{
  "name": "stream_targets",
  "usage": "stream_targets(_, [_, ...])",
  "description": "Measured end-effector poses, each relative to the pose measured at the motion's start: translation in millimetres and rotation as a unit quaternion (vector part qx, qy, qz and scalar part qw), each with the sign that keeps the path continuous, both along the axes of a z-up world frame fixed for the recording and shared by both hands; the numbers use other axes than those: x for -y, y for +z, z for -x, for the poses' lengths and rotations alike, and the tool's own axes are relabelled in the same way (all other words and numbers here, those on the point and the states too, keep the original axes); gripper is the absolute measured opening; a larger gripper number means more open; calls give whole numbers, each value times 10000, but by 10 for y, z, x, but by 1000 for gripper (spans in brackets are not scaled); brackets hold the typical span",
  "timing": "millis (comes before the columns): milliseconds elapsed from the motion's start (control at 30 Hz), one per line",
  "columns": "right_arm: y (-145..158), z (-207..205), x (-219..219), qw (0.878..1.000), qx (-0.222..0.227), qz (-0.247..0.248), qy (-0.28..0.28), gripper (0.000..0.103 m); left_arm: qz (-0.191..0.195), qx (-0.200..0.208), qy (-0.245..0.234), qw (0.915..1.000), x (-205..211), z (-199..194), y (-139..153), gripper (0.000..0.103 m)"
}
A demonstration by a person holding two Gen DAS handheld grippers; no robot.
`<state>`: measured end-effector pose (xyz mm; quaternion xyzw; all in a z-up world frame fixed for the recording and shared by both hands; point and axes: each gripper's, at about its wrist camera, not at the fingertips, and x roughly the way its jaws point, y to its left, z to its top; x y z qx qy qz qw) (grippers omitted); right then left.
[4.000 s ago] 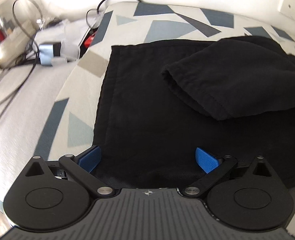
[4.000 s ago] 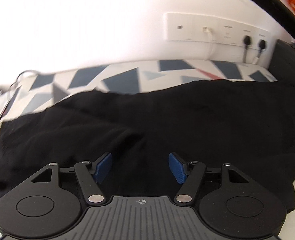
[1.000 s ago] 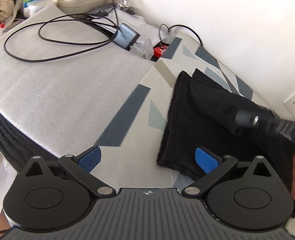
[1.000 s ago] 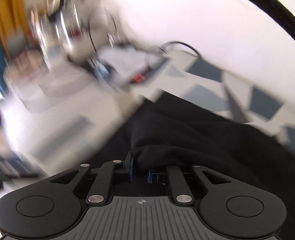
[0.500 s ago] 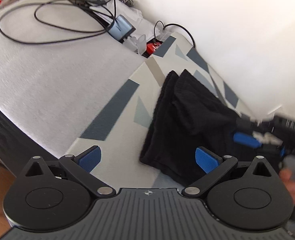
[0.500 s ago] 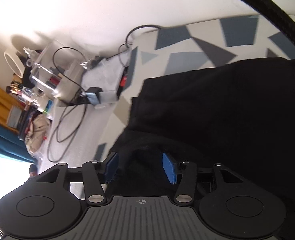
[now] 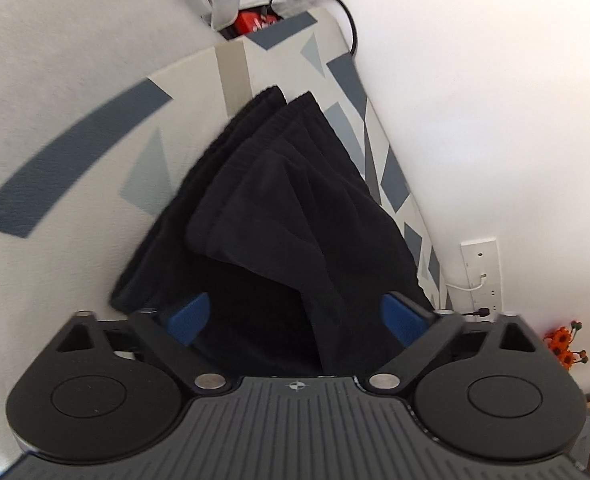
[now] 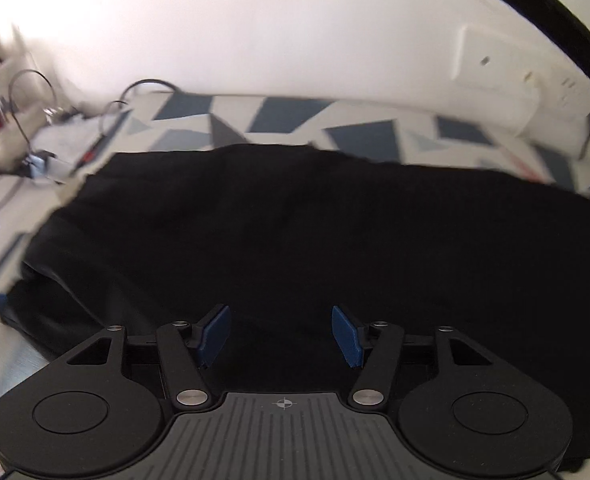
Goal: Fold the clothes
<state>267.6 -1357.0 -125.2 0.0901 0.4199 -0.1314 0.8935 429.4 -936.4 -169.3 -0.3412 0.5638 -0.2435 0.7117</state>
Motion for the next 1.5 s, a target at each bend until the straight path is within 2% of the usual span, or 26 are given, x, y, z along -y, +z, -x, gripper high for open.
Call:
stream_targets(100, [-90, 255, -53, 9972, -3, 750, 71, 56, 9, -239, 116, 9996, 147, -77, -132, 82])
stream_targets(133, [-129, 328, -66, 9959, -46, 898, 123, 57, -77, -177, 211, 9996, 168, -81, -154, 82])
stream_targets(267, [-283, 576, -95, 9925, -161, 1193, 196, 64, -385, 115, 534, 9978, 232, -89, -204, 80])
stream_targets(367, [-371, 660, -139, 9924, -198, 1183, 291, 66, -486, 303, 666, 9961, 230, -90, -180, 78])
stream_targets(533, [-528, 634, -259, 9896, -210, 1321, 536, 67, -372, 185, 850, 9955, 139, -138, -223, 56])
stream_targets(600, [-563, 585, -286, 9900, -129, 1313, 506, 67, -380, 173, 908, 9950, 116, -148, -250, 35])
stream_targets(633, [-558, 545, -288, 9906, -63, 1291, 457, 65, -386, 176, 946, 9946, 106, -150, -264, 27])
stream_targets(667, [-552, 506, -289, 9911, 3, 1269, 407, 61, -389, 179, 989, 9942, 95, -150, -276, 11])
stream_targets(700, [-548, 466, -272, 9918, 74, 1236, 327, 58, -371, 188, 1051, 9936, 75, -137, -283, 10])
stream_targets(733, [-540, 430, -248, 9930, 147, 1141, 261, 44, -320, 214, 1082, 9934, 58, -122, -281, 9])
stream_targets(767, [-524, 396, -207, 9949, 198, 951, 256, 26, -274, 250, 1110, 9931, 42, -104, -271, 9])
stream_targets(833, [-464, 367, -158, 9972, 304, 651, 213, 12, -245, 428, 1133, 9923, 20, -34, -172, 8])
stream_targets(867, [-417, 384, -147, 9973, 378, 612, 178, 10, -234, 540, 1132, 9918, 10, 4, -115, 8])
stream_targets(933, [-305, 445, -134, 9967, 529, 601, 150, 7, -222, 938, 1010, 9902, -4, 123, 66, 8])
stream_targets(1000, [-204, 514, -114, 9969, 578, 512, 154, 6, -294, 1090, 907, 9895, -36, 241, 144, 8])
stream_targets(1067, [-198, 557, -94, 9979, 413, 447, 242, 6, -463, 1174, 801, 9888, -62, 350, 167, 8])
stream_targets(1133, [-235, 584, -97, 9983, 182, 426, 354, 6, -763, 1074, 720, 9887, -70, 397, 44, 8])
stream_targets(1233, [-327, 579, -150, 9985, -114, 387, 375, 5, -990, 606, 769, 9903, -100, 396, -149, 8])
stream_targets(1400, [-360, 556, -200, 9981, -279, 430, 346, 5, -1083, 765, 652, 9890, -102, 413, -101, 8])
stream_targets(1500, [-359, 526, -186, 9978, -431, 339, 361, 8, -1101, 598, 660, 9899, -110, 393, -183, 8])
